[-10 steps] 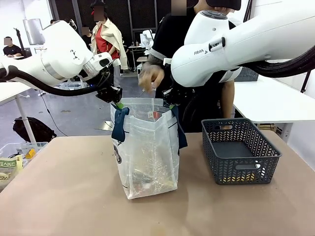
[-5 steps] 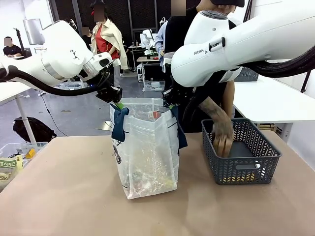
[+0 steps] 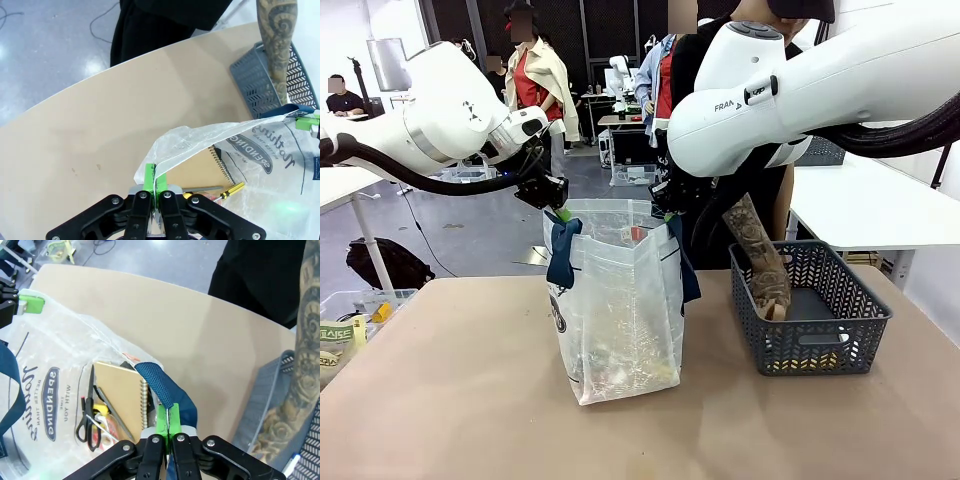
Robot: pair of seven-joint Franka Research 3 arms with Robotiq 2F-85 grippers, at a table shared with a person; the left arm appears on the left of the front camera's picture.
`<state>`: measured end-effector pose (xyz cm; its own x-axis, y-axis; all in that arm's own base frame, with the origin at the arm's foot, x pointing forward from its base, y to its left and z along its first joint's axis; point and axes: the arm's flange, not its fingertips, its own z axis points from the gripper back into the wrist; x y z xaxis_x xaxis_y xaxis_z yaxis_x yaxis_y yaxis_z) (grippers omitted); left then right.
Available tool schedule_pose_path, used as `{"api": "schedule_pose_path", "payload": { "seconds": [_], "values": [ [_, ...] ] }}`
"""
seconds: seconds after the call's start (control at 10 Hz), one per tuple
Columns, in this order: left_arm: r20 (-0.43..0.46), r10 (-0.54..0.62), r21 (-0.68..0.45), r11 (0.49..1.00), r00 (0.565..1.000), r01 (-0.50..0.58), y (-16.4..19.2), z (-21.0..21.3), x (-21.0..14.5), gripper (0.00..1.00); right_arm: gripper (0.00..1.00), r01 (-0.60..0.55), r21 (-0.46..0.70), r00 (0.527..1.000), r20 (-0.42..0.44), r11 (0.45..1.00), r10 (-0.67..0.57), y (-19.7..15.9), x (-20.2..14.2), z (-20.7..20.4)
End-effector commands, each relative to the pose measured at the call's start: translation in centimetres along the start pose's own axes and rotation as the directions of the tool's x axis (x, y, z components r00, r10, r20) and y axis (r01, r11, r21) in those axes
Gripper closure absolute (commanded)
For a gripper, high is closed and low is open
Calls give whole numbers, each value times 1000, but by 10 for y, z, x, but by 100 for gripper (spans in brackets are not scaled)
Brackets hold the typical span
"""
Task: Transfer purchased items from the store into the shopping bag.
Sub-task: Move the Reusable shopping bag to the right side of the table.
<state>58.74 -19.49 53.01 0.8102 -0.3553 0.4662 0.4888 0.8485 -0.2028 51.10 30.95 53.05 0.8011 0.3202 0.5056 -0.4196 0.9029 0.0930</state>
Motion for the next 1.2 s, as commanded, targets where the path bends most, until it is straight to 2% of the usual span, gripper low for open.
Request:
{"api": "schedule_pose_path", "payload": {
  "seconds": [0.0,1.1],
  "values": [
    [-2,15,8,1000,1000,-15,2,3,-2,100,100,7,-2,1000,3,1000,-7,-2,1,2],
    [-2,15,8,1000,1000,-15,2,3,-2,100,100,7,-2,1000,3,1000,-7,-2,1,2]
  ]
}}
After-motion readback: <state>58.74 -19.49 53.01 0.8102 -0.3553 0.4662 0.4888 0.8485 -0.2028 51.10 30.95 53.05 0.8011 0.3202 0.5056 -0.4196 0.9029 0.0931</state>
